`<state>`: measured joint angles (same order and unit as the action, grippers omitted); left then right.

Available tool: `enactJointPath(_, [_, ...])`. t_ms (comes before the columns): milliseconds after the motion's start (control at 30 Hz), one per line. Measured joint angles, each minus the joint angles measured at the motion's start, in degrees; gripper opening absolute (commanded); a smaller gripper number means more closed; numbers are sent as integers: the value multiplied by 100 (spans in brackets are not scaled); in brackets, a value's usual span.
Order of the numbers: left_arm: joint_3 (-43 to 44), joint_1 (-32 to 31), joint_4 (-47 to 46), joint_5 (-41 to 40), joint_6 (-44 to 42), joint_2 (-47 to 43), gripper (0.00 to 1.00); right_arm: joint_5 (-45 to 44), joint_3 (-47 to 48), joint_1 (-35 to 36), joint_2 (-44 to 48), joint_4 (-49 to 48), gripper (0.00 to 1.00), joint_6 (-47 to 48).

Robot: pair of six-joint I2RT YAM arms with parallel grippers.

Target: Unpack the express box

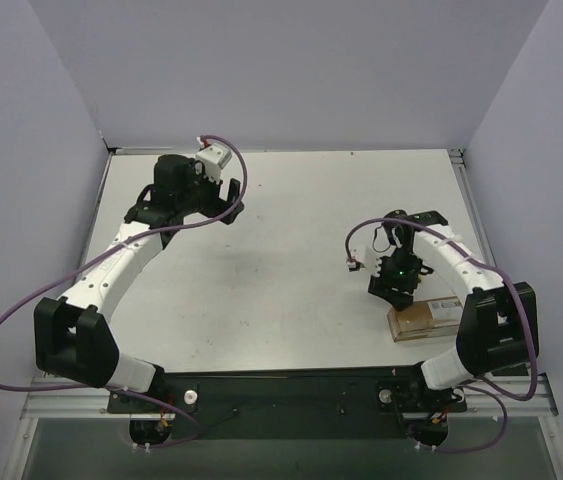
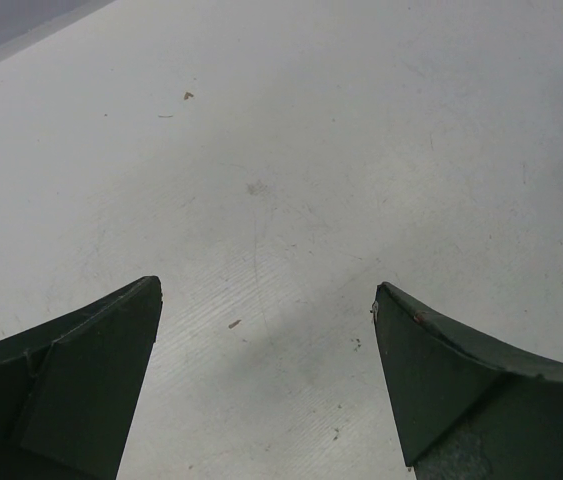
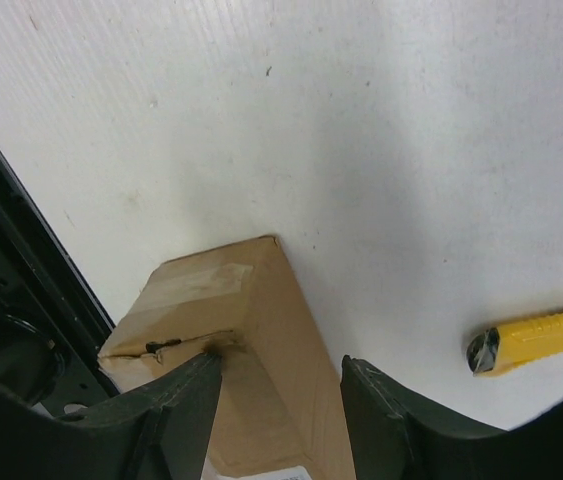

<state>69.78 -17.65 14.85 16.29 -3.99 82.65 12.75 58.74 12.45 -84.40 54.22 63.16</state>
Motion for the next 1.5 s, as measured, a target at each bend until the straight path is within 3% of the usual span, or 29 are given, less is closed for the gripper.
enactJointPath(233, [-107,0,2,-68,-125,-179,96,273,820,396,-560,-107,48,-699])
enactJointPath(367, [-184,0,-9,-85,-170,-199,96,302,1360,216,-603,-374,45,-1386])
enactJointPath(467, [-243,0,-24,-85,-179,-199,96,227,1440,-509,-579,-461,48,-1958])
enactJointPath(600, [-280,0,-57,-74,-164,-199,96,-20,1467,-2087,-581,-520,73,-2741])
enactJointPath(700, [-280,-2,-96,-28,-138,-195,96,-162,1519,-3193,-584,-433,83,-3154])
enactJointPath(833, [-280,-24,-170,66,-92,-103,96,-177,1530,-4129,-584,-164,86,-3427])
enactJointPath(1000, [-278,-66,-181,120,-52,175,96,-59,1451,-4811,-623,59,86,-3458])
enactJointPath(1333, [-179,-79,-179,155,-2,289,96,452,1224,-4920,-1150,466,86,-3383])
enactJointPath(1500, [-168,-81,-175,151,-17,289,96,686,1097,-4094,-1178,549,86,-3447])
